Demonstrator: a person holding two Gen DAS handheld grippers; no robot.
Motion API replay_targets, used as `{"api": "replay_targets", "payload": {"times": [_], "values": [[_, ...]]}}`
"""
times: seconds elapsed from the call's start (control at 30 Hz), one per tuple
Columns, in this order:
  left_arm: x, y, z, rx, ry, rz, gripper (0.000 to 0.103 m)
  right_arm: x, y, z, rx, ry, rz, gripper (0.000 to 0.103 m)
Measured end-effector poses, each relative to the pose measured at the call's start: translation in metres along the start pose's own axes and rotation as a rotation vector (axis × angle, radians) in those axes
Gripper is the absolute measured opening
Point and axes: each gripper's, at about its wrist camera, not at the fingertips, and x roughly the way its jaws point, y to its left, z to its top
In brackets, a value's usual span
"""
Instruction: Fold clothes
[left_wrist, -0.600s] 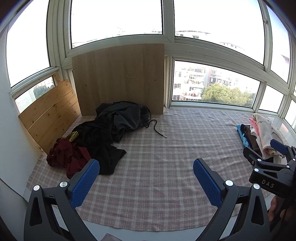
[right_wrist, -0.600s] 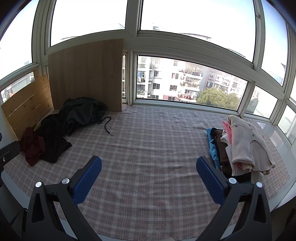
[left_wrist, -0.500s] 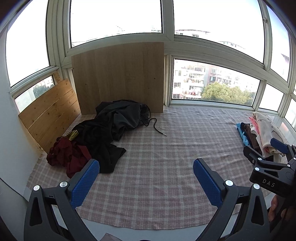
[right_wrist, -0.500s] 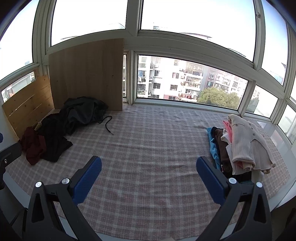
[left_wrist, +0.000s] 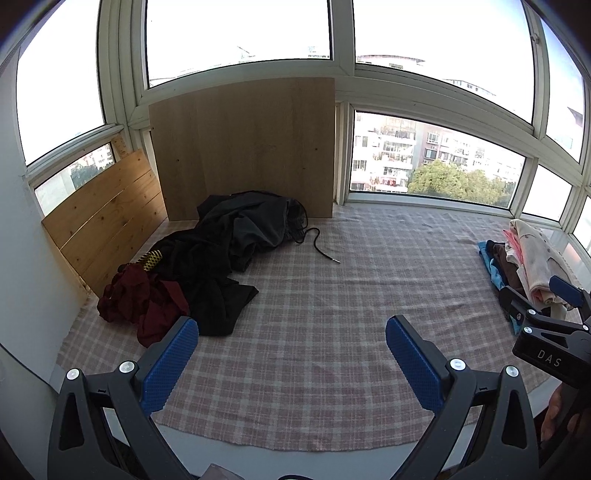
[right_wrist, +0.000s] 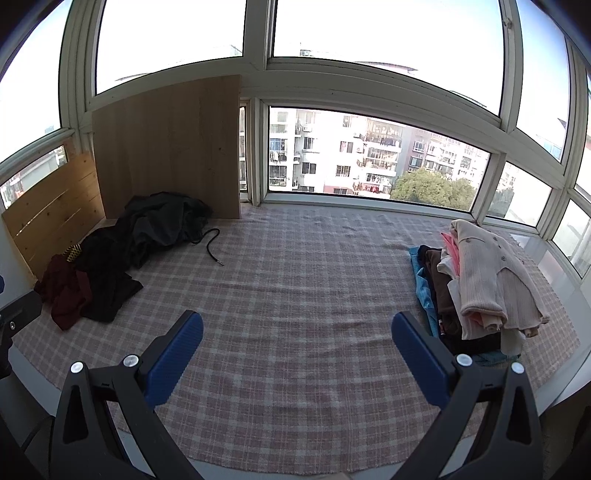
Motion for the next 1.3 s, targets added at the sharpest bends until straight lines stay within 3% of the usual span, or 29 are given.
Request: {"api": "replay_targets", "payload": {"times": [0.83, 1.3], "values": [[0.014, 0.010, -0.004, -0.040, 0.036, 0.043, 0.102, 0.018, 0.005, 0.005, -0.049, 0.039, 0.054, 0.103], [0.014, 0.034, -0.004, -0.094, 0.041, 0.134, 0.102, 0.031, 0.034, 0.018, -0.124, 0.037, 0.143, 0.103]]}}
